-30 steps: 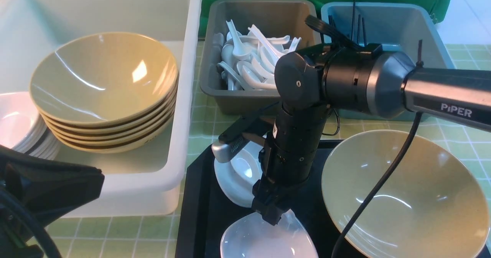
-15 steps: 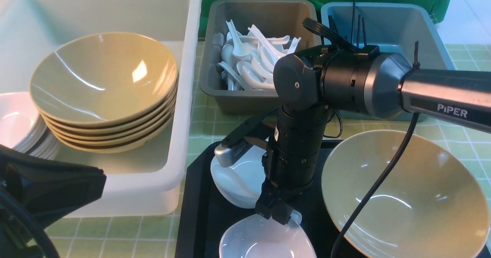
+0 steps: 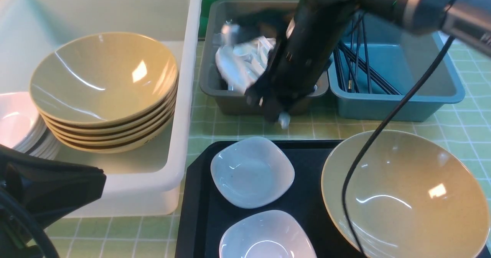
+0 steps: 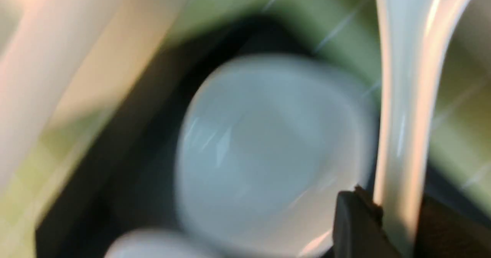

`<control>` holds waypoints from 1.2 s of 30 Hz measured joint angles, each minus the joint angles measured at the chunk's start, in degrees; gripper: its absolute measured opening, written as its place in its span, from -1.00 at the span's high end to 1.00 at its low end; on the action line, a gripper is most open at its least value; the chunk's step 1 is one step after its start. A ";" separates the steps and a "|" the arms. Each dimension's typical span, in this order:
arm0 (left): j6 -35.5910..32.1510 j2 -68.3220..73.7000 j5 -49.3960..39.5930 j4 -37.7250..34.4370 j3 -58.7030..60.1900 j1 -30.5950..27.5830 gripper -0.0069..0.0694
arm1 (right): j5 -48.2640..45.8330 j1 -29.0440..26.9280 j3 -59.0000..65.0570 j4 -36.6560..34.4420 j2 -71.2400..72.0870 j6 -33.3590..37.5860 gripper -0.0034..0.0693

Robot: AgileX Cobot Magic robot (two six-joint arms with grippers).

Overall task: On green table put chopsticks spoon bowls plates into blue grey white boxes.
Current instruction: 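Place the white spoon into the bin of spoons with the right gripper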

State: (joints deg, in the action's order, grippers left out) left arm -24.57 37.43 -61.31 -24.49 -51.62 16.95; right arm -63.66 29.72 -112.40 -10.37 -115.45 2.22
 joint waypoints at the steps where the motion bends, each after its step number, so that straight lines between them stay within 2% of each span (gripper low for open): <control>1: 0.00 0.00 0.00 0.00 0.00 0.00 0.82 | 0.45 -0.21 -0.11 0.00 0.00 0.00 0.50; 5: -0.06 0.00 0.59 0.00 0.00 0.00 0.82 | 10.91 -3.99 -0.76 0.11 -1.30 -5.72 0.50; 10: -0.06 0.00 3.61 -0.18 0.91 0.00 0.82 | 21.48 -5.98 -0.76 0.11 -5.87 -10.01 0.50; 13: -0.06 0.00 4.14 -0.18 2.26 0.00 0.82 | 23.96 -6.25 -0.76 0.11 -7.83 -10.70 0.43; 15: -0.06 0.00 4.25 -0.50 3.63 0.00 0.82 | 24.21 -6.37 -0.76 0.05 -8.51 -11.06 0.26; 17: -0.06 0.00 4.48 -0.81 4.41 0.00 0.82 | 23.98 -6.55 -0.76 -0.06 -8.50 -11.11 0.10; 18: -0.06 0.00 4.99 -1.18 5.53 0.00 0.82 | 22.69 -6.85 -0.76 -0.13 -8.17 -10.72 -0.06; 19: -0.06 0.00 5.10 -1.18 5.53 0.00 0.82 | 22.41 -6.82 -0.76 -0.13 -8.17 -10.63 -0.06; 21: -0.06 0.07 8.50 -1.47 8.49 0.00 0.82 | 16.20 -7.57 -1.25 -0.07 -6.58 -7.82 -0.28; 22: -0.06 0.13 10.73 -1.47 9.65 0.00 0.82 | 13.94 -7.81 -1.54 -0.07 -5.92 -6.74 -0.31; 27: -0.25 4.23 20.32 -4.36 15.23 0.00 0.82 | 2.20 -8.72 -2.45 0.19 2.54 0.11 -0.38; 29: -0.92 6.44 21.08 -6.45 15.37 0.00 0.82 | -0.60 -8.72 -2.49 0.19 6.14 2.41 -0.39; 30: -2.35 8.84 21.62 -8.88 15.09 0.00 0.82 | -3.13 -8.50 -2.49 0.19 9.90 4.49 -0.39; 36: -12.15 20.76 19.81 -17.67 7.43 0.00 0.82 | -3.34 -6.00 -0.58 -0.19 24.37 8.87 -0.36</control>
State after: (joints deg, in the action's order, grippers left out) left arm -36.71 58.19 -41.51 -42.17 -44.19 16.95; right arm -67.00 23.72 -112.98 -10.56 -91.08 11.09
